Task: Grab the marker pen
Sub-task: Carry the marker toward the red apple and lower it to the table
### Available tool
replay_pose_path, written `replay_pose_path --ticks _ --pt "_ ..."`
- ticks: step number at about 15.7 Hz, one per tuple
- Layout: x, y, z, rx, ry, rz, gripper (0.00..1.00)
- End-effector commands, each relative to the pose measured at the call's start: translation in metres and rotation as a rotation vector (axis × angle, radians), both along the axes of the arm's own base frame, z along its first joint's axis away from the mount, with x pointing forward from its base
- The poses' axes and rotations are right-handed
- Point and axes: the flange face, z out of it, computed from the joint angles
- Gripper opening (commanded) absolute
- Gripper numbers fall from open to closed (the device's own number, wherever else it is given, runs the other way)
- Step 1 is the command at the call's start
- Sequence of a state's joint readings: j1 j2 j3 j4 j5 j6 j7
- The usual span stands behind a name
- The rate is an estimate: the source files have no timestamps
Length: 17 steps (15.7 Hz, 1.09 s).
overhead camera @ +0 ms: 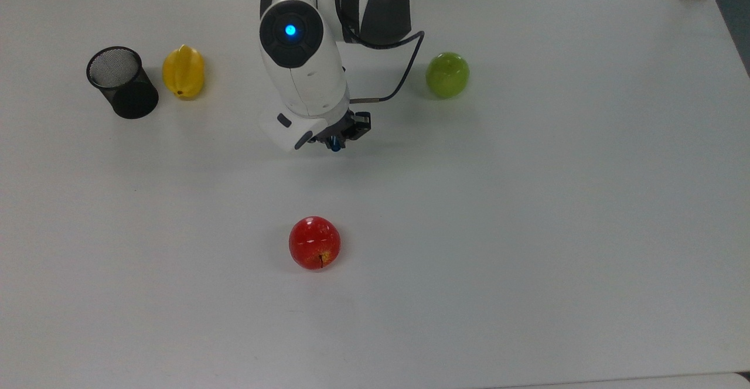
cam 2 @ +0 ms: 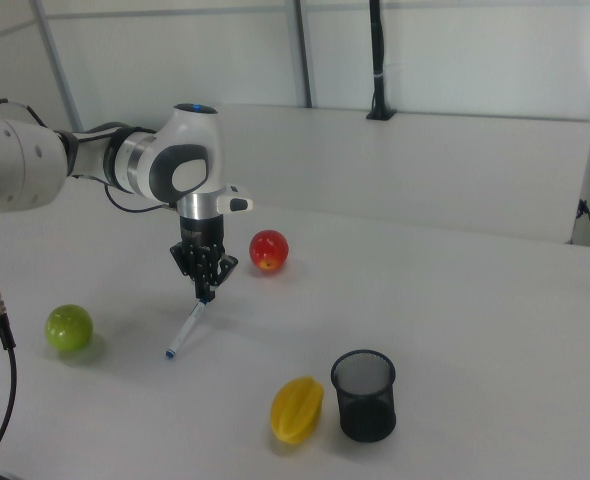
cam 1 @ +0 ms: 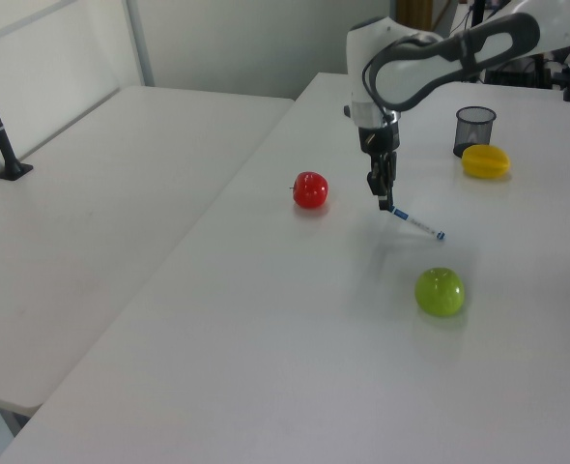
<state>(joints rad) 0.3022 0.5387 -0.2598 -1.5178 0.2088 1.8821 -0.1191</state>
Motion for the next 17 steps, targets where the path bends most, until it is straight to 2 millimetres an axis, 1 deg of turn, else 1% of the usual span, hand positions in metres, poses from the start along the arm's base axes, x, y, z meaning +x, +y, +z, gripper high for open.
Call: replay_pose_path --ticks 1,3,6,7,9,10,11,13,14,15,16,17 --pt "0.011 0.014 -0.009 -0.03 -0.061 0.006 0.2" --pt "0.012 0.022 -0.015 -0.053 -0.071 0.016 0.26" --pt "0.012 0.023 -0.019 -0.072 -0.067 0.025 0.39" --pt "0.012 0.023 -0.019 -0.074 -0.067 0.025 0.45" --pt "0.012 0.023 -0.018 -0.076 -0.069 0.028 0.62" --pt "0.012 0.023 -0.016 -0.075 -0.07 0.027 0.66" --pt "0.012 0.022 -0.009 -0.072 -0.079 0.026 0.7" --pt "0.007 0.017 0.013 -0.062 -0.101 0.017 0.83" --pt "0.003 0.013 0.029 -0.06 -0.115 0.014 0.93" --pt "-0.001 0.007 0.046 -0.054 -0.131 0.001 1.0" --pt "-0.006 -0.012 0.065 -0.046 -0.147 -0.029 1.0" --pt "-0.012 -0.026 0.084 -0.036 -0.168 -0.05 1.0"
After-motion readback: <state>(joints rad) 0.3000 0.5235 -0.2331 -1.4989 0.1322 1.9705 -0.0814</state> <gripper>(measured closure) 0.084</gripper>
